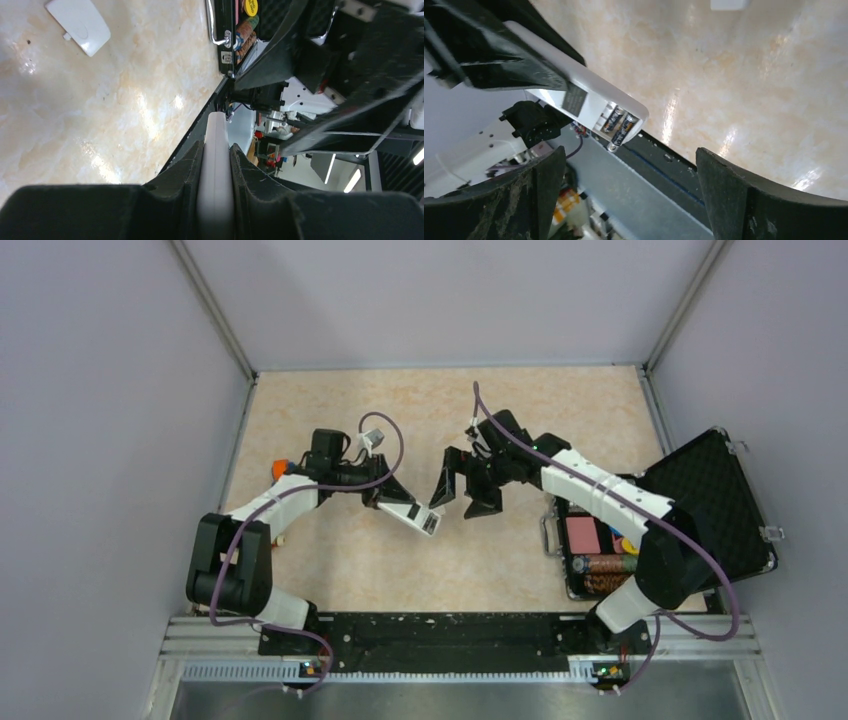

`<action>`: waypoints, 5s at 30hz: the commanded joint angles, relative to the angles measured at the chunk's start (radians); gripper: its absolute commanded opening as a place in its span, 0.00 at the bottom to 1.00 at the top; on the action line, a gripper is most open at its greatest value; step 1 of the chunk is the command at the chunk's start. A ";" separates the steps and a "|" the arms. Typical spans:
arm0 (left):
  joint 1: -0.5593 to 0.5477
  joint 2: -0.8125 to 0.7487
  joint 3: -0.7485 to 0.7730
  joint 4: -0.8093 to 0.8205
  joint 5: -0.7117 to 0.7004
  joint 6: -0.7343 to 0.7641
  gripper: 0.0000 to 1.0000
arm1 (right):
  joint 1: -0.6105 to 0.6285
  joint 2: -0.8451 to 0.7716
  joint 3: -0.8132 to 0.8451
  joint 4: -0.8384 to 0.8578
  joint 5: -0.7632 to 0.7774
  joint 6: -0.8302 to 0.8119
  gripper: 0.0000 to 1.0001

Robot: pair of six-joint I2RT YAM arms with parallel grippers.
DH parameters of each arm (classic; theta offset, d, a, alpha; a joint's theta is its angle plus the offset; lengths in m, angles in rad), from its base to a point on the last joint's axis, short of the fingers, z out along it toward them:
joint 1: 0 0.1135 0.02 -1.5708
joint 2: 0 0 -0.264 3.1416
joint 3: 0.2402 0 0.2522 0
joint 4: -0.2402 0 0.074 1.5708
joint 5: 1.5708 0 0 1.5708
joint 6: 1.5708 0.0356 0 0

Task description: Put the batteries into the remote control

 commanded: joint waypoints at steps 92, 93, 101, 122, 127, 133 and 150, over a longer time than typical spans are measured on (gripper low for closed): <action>-0.007 -0.083 0.047 -0.054 0.276 0.167 0.00 | 0.092 0.022 0.022 0.152 -0.075 -0.541 0.57; -0.008 -0.083 0.048 -0.055 0.278 0.169 0.00 | 0.092 0.027 0.028 0.152 -0.084 -0.547 0.57; -0.016 -0.097 0.037 -0.056 0.282 0.178 0.00 | 0.086 0.041 0.067 0.142 -0.149 -0.605 0.50; -0.022 -0.102 0.045 -0.088 0.296 0.240 0.00 | 0.083 0.056 0.047 0.246 -0.387 -0.509 0.00; -0.025 -0.107 0.045 -0.095 0.297 0.245 0.00 | 0.082 0.062 0.042 0.254 -0.379 -0.498 0.00; -0.025 -0.115 0.045 -0.097 0.297 0.245 0.00 | 0.082 0.077 0.039 0.253 -0.386 -0.473 0.06; -0.025 -0.124 0.048 -0.100 0.299 0.245 0.00 | 0.038 0.101 -0.002 0.322 -0.421 -0.331 0.25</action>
